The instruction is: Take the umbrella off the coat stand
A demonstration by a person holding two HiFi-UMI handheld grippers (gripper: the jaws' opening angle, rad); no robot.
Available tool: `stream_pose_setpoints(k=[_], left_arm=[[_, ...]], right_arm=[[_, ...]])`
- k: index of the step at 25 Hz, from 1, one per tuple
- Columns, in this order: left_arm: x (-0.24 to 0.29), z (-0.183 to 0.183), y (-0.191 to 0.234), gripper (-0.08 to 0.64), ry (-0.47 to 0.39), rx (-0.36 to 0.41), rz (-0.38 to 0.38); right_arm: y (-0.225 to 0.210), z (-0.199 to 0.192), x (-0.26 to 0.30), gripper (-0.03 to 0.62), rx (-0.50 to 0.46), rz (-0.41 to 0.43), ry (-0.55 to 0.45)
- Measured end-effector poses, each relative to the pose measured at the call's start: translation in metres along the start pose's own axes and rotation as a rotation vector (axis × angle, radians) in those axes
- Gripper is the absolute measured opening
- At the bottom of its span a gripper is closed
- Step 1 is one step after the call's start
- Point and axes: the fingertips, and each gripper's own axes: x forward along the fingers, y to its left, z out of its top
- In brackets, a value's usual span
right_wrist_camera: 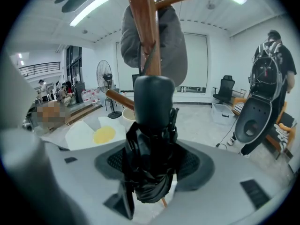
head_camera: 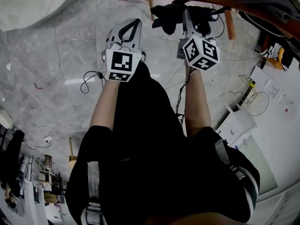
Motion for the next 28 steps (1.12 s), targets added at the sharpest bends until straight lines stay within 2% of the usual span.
stream_pose_setpoints(k=[14,28], left_arm=[[-0.018,-0.008,-0.023,-0.002,-0.01,-0.015,0.012],[-0.046,-0.002,-0.037,-0.002,-0.059,-0.014,0.048]], right_arm=[[0.006,0.01,-0.023,0.248,-0.016,0.017,-0.031],[0.017,0.012,-0.053,0.247,-0.025,0.051,-0.052]])
